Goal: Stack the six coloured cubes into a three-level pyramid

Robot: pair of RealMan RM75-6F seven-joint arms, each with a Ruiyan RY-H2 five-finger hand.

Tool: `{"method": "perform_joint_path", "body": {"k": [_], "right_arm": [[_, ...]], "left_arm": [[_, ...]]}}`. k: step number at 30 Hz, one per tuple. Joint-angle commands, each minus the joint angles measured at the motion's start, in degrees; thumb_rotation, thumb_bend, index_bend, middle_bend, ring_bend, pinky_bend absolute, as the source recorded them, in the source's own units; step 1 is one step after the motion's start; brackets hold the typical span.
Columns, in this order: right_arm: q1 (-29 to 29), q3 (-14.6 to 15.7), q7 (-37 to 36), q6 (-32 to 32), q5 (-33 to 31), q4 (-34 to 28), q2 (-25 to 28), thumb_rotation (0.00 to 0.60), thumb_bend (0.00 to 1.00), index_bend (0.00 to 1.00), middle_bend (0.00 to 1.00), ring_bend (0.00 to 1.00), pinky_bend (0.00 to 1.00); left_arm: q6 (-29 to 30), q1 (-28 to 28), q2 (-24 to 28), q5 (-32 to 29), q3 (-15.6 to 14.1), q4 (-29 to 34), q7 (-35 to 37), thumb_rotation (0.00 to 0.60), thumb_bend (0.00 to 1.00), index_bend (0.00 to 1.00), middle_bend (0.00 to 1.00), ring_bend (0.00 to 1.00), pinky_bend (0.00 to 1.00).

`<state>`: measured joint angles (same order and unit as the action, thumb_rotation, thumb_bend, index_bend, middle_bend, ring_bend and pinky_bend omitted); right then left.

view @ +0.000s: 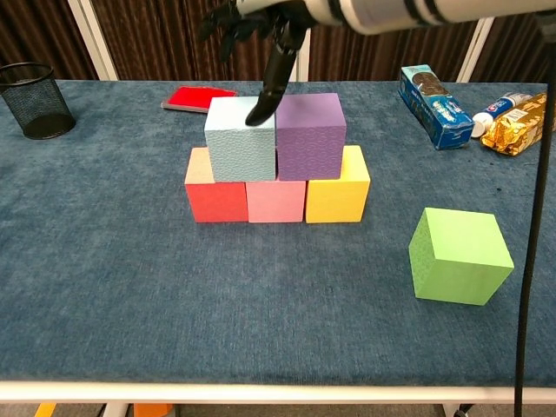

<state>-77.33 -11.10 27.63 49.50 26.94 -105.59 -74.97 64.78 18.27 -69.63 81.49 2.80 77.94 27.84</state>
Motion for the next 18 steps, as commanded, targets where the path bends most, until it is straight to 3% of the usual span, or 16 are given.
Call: {"method": "perform_joint_path", "body": {"k": [1,5,10,18], "right_arm": [[3.7,-1.4,-3.6,3.4,3.9,-3.0,3.3,0.600,0.04,0.00,0.09,0.00,0.00],[7.8,-0.9,-5.9,6.1,6.5,-4.3,6.7,0.600,0.04,0.00,0.06,0.00,0.00],[11.5,2.7,-5.4,6.2,6.1,-3.6,9.3,0.600,0.04,0.00,0.04,0.00,0.00],[17.0,5.0,-9.9,5.0,10.0,0.9,5.8,0.600,0.06,0.00,0.02,0.00,0.00]], "left_arm": [[0.8,0.0,-0.1,0.0,0.5,0.3,-0.6,0.600,0.04,0.08,0.09,0.00,0.07],[0.7,0.7,-0.2,0.0,1.1,1.2,-2.2,0.600,0.04,0.08,0.09,0.00,0.07],[0.2,1.6,-0.7,-0.8,1.7,2.2,-4.0,0.600,0.04,0.08,0.09,0.00,0.07],[4.4,2.1,-4.1,-3.9,5.9,2.4,-9.7,0.600,0.04,0.08,0.09,0.00,0.07]]}}
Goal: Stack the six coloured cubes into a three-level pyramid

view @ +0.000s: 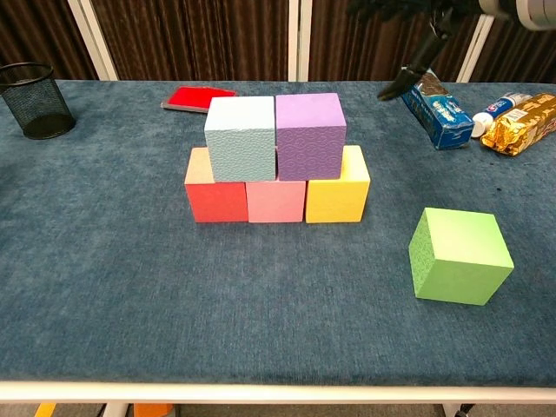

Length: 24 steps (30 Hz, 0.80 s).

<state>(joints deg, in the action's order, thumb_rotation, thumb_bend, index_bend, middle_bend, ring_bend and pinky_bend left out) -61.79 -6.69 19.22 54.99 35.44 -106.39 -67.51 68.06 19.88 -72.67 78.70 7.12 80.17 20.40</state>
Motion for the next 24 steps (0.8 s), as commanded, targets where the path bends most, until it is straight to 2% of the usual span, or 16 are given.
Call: {"method": "perform_joint_path", "body": {"k": [1,10,17,24], "right_arm": [[2.0,0.7,-1.9,-0.6,2.2,2.6,-2.5,0.600,0.06,0.00,0.02,0.00,0.00],[4.3,-0.3,-4.2,-1.6,5.0,7.9,-7.5,0.600,0.07,0.00,0.00,0.00,0.00],[4.9,-1.6,-4.6,-2.4,5.7,9.4,-9.6,0.600,0.08,0.00,0.00,0.00,0.00],[5.7,-2.3,-4.9,-3.2,5.8,10.2,-10.6,0.600,0.09,0.00,0.00,0.00,0.00]], "left_arm": [[1.1,0.9,-1.5,-1.7,2.2,0.3,-3.3,0.600,0.04,0.08,0.09,0.00,0.07],[-1.8,4.4,-6.8,-5.9,4.8,0.4,-8.1,0.600,0.04,0.08,0.09,0.00,0.07],[-3.5,6.3,-9.6,-10.3,7.1,1.0,-10.6,0.600,0.04,0.08,0.09,0.00,0.07],[-3.9,6.0,-11.3,-15.9,8.6,4.4,-12.4,0.600,0.04,0.08,0.09,0.00,0.06]]}}
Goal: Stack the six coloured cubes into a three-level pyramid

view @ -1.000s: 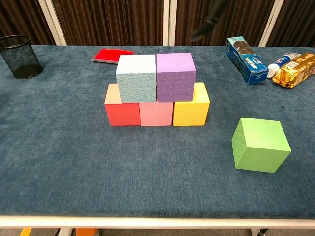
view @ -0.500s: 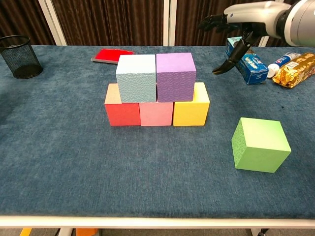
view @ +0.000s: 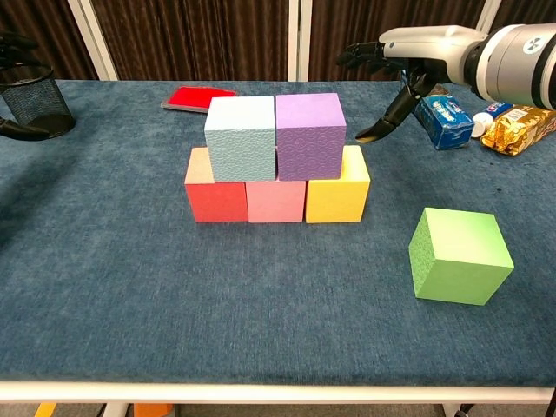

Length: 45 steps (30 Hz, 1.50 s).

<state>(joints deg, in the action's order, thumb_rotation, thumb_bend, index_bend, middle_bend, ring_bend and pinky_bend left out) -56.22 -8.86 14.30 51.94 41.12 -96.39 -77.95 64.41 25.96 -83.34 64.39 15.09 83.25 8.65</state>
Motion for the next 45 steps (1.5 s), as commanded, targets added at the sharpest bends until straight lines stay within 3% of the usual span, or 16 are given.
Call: {"method": "perform_joint_path", "body": {"k": [1,16,18,22,36,45], "right_arm": [[0.3,-0.4,0.0,-0.1,0.3,0.3,-0.3,0.600,0.10,0.00,0.00,0.00,0.00],[0.5,-1.4,1.0,-1.3,0.1,1.5,-2.5,0.600,0.10,0.00,0.00,0.00,0.00],[0.5,-1.6,1.2,-1.4,-0.1,1.6,-2.8,0.600,0.10,0.00,0.00,0.00,0.00],[0.4,-1.9,1.5,-1.6,0.1,1.5,-2.9,0.600,0.10,0.00,0.00,0.00,0.00],[0.4,-2.4,2.1,-2.3,-0.4,1.7,-3.3,0.600,0.10,0.00,0.00,0.00,0.00],[1.2,-2.7,2.0,-2.4,0.2,-1.2,-0.4,0.600,0.10,0.00,0.00,0.00,0.00]], "left_arm": [[-0.5,0.1,-0.6,-1.9,0.8,1.6,-0.8,0.600,0.04,0.08,0.09,0.00,0.06],[-1.0,-0.8,1.0,-1.9,0.1,1.2,-0.3,0.600,0.04,0.08,0.09,0.00,0.06],[-1.3,-0.7,1.4,-1.5,-0.3,0.9,-0.7,0.600,0.07,0.08,0.09,0.00,0.06],[-1.6,-0.9,2.2,-1.1,-0.9,0.2,-1.6,0.600,0.22,0.08,0.09,0.00,0.06],[-2.2,-1.1,2.8,-0.6,-1.3,-0.1,-0.5,0.600,0.22,0.08,0.09,0.00,0.06],[-2.3,-1.2,3.9,-0.2,-1.4,0.0,-0.4,0.600,0.22,0.08,0.09,0.00,0.06]]}}
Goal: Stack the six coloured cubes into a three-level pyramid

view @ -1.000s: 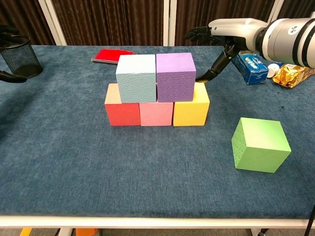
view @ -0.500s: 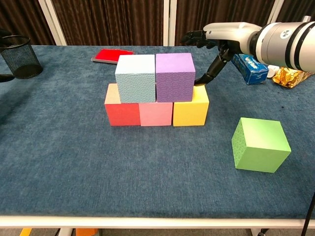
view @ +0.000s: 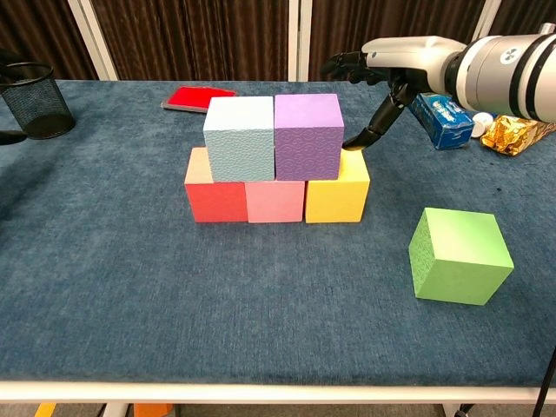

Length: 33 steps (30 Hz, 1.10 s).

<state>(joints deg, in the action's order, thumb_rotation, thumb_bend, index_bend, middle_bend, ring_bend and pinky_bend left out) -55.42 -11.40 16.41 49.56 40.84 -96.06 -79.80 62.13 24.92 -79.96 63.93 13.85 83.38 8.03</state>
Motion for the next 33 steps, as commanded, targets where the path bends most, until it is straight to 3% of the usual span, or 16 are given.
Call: {"method": "perform_joint_path", "body": {"k": [1,9,15,22,28,33], "right_arm": [[0.7,-0.2,-0.1,0.1,1.0,-3.0,3.0,0.600,0.10,0.00,0.00,0.00,0.00],[5.0,1.0,0.9,2.2,3.6,-16.5,19.9,0.600,0.09,0.00,0.06,0.00,0.00],[9.7,5.2,0.6,1.7,6.6,-21.0,28.5,0.600,0.05,0.00,0.14,0.00,0.00],[14.9,9.1,-3.7,-0.3,13.4,-19.5,29.1,0.600,0.00,0.00,0.14,0.00,0.00],[18.3,10.3,-7.0,0.8,22.0,-18.9,27.3,0.600,0.00,0.00,0.14,0.00,0.00],[20.9,12.2,-5.2,3.8,29.2,-20.4,25.9,0.600,0.00,0.00,0.11,0.00,0.00]], "left_arm": [[0.1,-0.5,1.1,0.7,-0.4,-0.6,0.5,0.600,0.22,0.08,0.09,0.00,0.06],[0.8,-3.3,5.4,1.8,-2.1,-2.4,2.5,0.600,0.09,0.08,0.09,0.00,0.06],[2.5,-4.5,4.9,1.9,-3.4,-3.9,-0.8,0.600,0.01,0.08,0.09,0.00,0.06],[2.9,-4.8,4.7,1.2,-3.5,-1.6,-3.1,0.600,0.00,0.08,0.09,0.00,0.06],[3.7,-4.9,5.0,0.4,-3.4,0.9,-6.3,0.600,0.00,0.08,0.09,0.00,0.06],[4.0,-4.9,4.7,-0.1,-3.3,1.6,-7.6,0.600,0.00,0.08,0.09,0.00,0.06]]}}
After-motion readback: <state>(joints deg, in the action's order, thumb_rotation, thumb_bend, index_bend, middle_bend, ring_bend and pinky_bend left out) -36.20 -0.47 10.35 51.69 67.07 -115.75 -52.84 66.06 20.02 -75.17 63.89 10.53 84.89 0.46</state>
